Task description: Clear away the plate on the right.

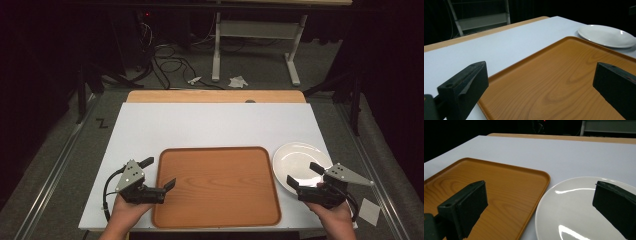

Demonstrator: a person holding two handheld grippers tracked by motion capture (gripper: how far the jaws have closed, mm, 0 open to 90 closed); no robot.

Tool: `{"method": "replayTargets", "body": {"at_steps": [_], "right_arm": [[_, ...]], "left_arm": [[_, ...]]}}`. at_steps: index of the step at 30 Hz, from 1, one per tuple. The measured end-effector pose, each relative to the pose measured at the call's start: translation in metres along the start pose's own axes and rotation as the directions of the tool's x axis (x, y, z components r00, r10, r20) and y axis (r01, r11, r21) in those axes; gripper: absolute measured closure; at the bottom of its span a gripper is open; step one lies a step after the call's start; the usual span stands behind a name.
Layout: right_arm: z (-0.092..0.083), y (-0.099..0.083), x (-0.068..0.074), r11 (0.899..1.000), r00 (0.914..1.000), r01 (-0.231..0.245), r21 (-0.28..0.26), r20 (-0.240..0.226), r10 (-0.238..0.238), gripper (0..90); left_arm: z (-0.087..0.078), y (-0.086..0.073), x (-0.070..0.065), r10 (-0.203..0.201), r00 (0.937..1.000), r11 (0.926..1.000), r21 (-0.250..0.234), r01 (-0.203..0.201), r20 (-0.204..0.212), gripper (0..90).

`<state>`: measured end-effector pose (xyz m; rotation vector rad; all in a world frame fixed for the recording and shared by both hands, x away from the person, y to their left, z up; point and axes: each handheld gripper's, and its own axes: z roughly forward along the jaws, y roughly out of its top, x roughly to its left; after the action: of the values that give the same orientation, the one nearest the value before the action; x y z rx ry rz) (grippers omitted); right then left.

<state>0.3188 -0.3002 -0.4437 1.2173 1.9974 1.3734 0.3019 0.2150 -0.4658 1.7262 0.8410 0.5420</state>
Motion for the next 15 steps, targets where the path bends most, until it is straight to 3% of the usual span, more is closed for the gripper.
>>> {"method": "replayTargets", "body": {"at_steps": [10,15], "right_arm": [[-0.012,-0.003,-0.012,0.999,0.9985,-0.029,-0.020,0.045,0.030,0.8],[-0.019,-0.008,-0.024,0.998,0.9945,-0.059,-0.026,0.086,0.061,0.8]], "left_arm": [[0.001,0.003,0.004,-0.013,0.9999,0.9991,-0.041,0.013,0.010,3.9],[0.000,0.004,0.008,-0.030,0.9995,0.9973,-0.067,0.030,0.001,5.4]]}}
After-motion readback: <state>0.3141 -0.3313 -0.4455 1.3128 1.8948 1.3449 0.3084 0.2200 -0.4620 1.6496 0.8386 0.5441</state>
